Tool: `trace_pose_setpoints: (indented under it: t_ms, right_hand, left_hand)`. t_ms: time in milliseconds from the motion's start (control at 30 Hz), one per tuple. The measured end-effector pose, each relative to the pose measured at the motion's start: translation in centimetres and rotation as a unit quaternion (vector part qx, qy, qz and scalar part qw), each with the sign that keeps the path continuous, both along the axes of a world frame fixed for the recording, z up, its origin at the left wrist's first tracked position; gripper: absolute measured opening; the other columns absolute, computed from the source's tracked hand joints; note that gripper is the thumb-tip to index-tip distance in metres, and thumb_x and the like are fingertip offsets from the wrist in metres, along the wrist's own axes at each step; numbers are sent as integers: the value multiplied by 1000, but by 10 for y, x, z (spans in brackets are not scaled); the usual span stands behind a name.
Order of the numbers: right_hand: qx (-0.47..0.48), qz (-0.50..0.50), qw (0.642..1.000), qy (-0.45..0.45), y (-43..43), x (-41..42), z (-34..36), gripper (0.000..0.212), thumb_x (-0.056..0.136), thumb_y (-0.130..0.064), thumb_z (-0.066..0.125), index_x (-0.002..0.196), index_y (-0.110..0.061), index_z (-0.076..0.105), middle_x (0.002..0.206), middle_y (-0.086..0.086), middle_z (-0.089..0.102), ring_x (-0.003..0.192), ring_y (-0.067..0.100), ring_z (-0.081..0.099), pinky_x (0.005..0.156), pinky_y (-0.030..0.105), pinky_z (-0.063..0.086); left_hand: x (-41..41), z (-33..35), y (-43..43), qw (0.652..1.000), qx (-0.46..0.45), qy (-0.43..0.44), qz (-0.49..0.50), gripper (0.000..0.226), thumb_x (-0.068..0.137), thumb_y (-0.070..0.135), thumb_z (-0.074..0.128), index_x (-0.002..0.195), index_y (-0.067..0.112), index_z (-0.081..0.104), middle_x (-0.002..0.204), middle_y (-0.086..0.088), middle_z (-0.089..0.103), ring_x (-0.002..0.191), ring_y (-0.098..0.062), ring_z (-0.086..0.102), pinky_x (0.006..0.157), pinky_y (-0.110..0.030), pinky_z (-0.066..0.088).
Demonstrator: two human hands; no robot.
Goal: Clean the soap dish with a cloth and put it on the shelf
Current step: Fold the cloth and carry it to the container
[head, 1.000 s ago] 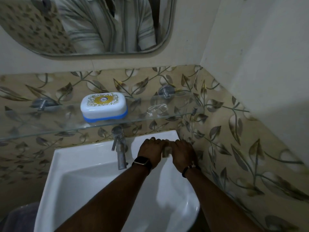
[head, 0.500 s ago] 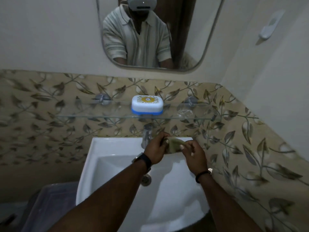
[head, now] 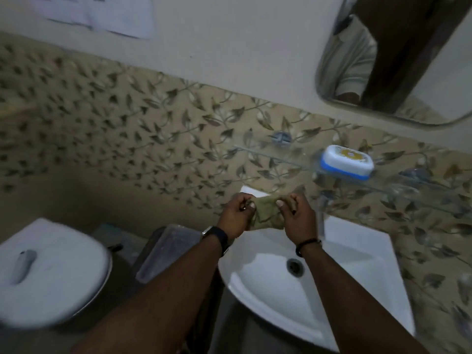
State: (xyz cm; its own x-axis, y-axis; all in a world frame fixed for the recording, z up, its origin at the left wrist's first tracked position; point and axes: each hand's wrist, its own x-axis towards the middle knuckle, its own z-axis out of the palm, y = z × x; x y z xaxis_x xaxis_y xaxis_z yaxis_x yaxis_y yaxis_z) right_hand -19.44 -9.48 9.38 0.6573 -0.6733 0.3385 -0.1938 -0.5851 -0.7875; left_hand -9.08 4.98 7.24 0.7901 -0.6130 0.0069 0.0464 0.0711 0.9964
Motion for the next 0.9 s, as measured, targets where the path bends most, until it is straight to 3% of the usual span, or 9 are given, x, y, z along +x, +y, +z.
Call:
trace_pose_setpoints:
  t_ms: [167, 333, 433, 533, 667, 767, 800, 867, 900]
  right_hand:
    - [-45, 76, 995, 45, 57, 66, 0, 20, 93, -35, 64, 97, -18, 53, 75, -7, 59, 72, 18, 57, 53, 27, 37]
    - [-57, 131, 985, 94, 99, 119, -4, 22, 92, -37, 64, 101, -19, 55, 84, 3, 67, 77, 25, 61, 60, 34, 46]
    - [-60, 176, 973, 138, 119, 149, -13, 15, 92, -35, 65, 97, -26, 53, 92, 7, 70, 81, 28, 63, 61, 33, 44]
    - [-54, 215, 955, 196, 135, 173, -35, 23, 93, -30, 64, 113, -19, 58, 106, 10, 71, 92, 31, 65, 73, 38, 53]
    - [-72, 251, 916, 306, 154, 203, -84, 31, 93, -24, 54, 122, -15, 54, 110, 14, 68, 98, 35, 64, 80, 40, 55]
    - [-86, 269, 890, 357, 167, 222, -124, 30, 95, -23, 48, 124, -16, 53, 110, 14, 68, 95, 35, 64, 79, 38, 55]
    - [-89, 272, 883, 372, 172, 230, -142, 28, 96, -24, 47, 123, -17, 53, 111, 14, 68, 96, 35, 64, 79, 38, 55]
    - [-90, 273, 875, 389, 177, 239, -164, 29, 98, -26, 47, 123, -16, 53, 117, 15, 66, 103, 35, 63, 85, 40, 54]
    - [-89, 271, 872, 397, 178, 245, -175, 31, 98, -28, 48, 126, -15, 53, 122, 16, 64, 108, 36, 62, 89, 41, 53]
  left_hand:
    - [38, -16, 64, 994, 17, 22, 108, 10, 101, 9, 56, 102, 16, 63, 85, -1, 65, 70, -13, 59, 59, -23, 53]
    - [64, -35, 112, 981, 4, 73, 178, 7, 100, 8, 57, 106, 8, 62, 94, -12, 63, 78, -24, 59, 74, -38, 54]
    - [75, -53, 133, 966, 0, 125, 225, 11, 99, 11, 59, 95, 18, 66, 93, -11, 68, 81, -26, 63, 76, -43, 58]
    - [82, -80, 150, 951, 19, 176, 252, 15, 98, 11, 59, 90, 20, 68, 92, -9, 71, 85, -26, 65, 83, -46, 58]
    - [88, -130, 170, 922, 20, 266, 281, 13, 98, 7, 58, 95, 9, 70, 82, -7, 71, 75, -20, 66, 73, -36, 55]
    - [93, -172, 179, 901, 29, 321, 290, 31, 98, 3, 57, 76, 18, 74, 73, -4, 71, 68, -20, 64, 66, -34, 54]
    - [97, -187, 183, 895, 31, 332, 296, 29, 98, 0, 56, 81, 15, 75, 83, -9, 72, 75, -25, 66, 72, -40, 56]
    - [102, -204, 188, 888, 29, 346, 303, 21, 98, -5, 53, 109, -2, 70, 111, -21, 68, 96, -38, 66, 88, -52, 55]
    - [105, -213, 189, 882, 34, 353, 309, 26, 97, -6, 51, 119, -7, 65, 117, -23, 66, 97, -41, 64, 88, -52, 53]
